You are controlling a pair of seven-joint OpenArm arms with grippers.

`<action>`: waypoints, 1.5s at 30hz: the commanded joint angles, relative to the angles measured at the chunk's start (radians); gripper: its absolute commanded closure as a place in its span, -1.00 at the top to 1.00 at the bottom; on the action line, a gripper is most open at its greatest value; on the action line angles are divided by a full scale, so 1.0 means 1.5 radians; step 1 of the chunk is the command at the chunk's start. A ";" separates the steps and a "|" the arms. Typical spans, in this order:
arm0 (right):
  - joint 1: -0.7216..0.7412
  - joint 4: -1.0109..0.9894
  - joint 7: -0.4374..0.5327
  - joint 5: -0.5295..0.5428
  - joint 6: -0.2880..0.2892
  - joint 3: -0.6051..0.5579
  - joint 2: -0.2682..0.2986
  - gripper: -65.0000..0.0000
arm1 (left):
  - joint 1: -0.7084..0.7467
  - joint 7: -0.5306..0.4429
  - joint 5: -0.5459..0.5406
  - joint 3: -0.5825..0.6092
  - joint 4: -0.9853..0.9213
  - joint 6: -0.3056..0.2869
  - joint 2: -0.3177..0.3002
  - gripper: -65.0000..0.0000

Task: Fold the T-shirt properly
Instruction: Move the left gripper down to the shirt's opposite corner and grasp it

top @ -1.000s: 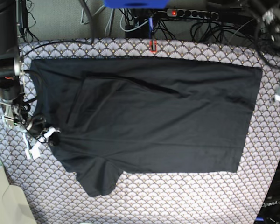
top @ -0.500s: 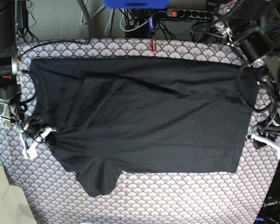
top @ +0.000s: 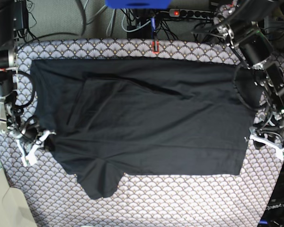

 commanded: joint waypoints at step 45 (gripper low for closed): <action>-0.041 -0.035 0.019 0.010 0.002 0.186 -0.019 0.26 | 0.253 0.064 -0.010 -0.075 0.380 -0.008 0.010 -0.03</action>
